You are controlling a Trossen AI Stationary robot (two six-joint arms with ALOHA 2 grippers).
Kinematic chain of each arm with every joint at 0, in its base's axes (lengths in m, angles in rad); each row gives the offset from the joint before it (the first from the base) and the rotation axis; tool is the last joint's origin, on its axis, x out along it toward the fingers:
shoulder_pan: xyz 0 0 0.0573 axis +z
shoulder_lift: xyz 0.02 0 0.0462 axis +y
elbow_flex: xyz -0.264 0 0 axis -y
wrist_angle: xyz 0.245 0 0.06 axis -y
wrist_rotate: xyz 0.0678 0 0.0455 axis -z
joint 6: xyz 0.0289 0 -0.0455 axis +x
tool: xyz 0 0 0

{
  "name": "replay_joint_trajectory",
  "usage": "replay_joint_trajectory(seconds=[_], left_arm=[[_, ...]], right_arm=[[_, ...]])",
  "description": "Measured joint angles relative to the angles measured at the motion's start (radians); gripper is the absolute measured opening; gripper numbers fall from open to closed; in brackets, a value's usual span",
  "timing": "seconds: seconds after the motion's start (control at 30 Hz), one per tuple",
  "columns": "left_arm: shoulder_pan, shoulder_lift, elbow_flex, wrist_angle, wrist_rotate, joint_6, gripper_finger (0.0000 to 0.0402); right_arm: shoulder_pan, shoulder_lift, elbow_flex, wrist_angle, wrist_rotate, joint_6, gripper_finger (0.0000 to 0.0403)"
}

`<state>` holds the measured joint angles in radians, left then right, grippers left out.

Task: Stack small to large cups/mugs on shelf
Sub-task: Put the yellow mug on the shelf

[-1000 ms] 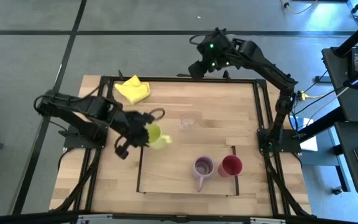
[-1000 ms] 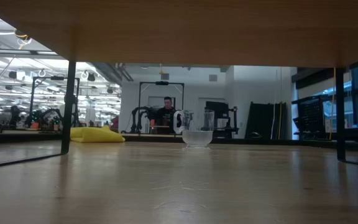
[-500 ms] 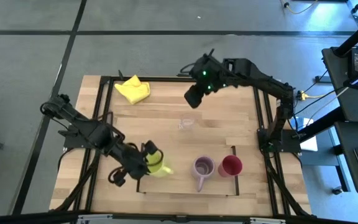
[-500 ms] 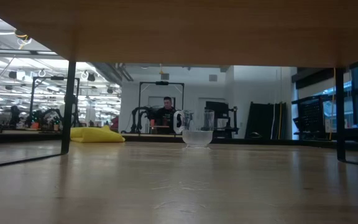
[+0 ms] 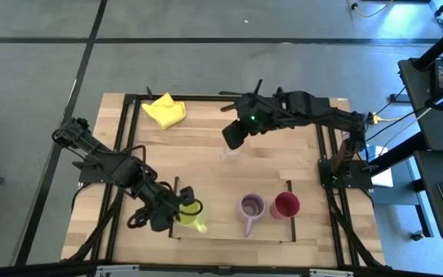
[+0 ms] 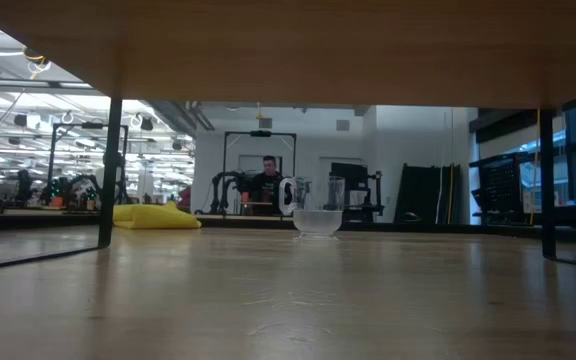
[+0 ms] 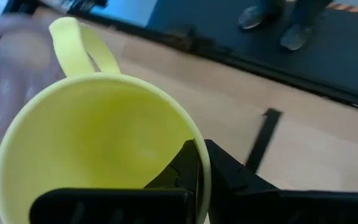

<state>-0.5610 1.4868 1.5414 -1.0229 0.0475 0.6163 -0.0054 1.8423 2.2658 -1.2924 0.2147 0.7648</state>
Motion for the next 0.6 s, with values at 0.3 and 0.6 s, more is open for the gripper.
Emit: replay_joint_trajectory(seconds=[0.3,0.6], left_arm=[[0.057,0.035,0.0,-0.006,0.097,0.061,0.0005],[0.073,0.059,0.0,-0.061,0.1,0.094,0.0005]], right_arm=[[0.068,0.0,0.0,0.006,0.106,0.129,0.0135],[0.097,0.0,0.0,0.019,0.153,0.175,0.0136]])
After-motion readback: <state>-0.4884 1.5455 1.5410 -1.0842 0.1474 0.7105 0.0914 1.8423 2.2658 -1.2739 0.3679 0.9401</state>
